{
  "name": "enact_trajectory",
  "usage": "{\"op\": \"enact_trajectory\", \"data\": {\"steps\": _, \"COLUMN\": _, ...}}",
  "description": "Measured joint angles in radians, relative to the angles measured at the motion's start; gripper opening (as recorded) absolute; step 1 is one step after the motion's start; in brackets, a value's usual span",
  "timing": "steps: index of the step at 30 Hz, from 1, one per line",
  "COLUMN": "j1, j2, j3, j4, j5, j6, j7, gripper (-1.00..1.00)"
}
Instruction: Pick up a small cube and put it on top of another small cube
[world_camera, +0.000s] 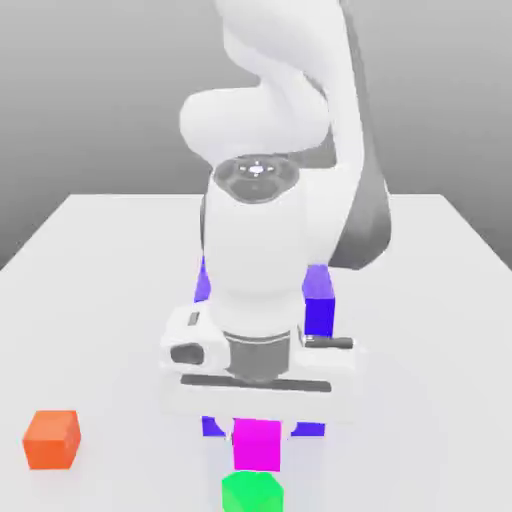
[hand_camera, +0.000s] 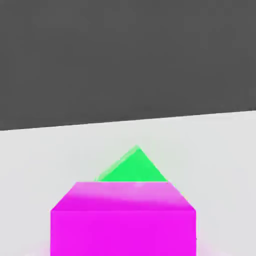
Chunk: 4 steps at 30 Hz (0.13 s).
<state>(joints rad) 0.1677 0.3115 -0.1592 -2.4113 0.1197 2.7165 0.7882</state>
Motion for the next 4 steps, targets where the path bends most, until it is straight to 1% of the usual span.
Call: {"op": "enact_trajectory", "data": {"steps": 4, "j1": 0.0, "j2": 0.0, "j3": 0.0, "j4": 0.0, "j5": 0.0, "j6": 0.0, "j7": 0.0, "gripper": 1.0}}
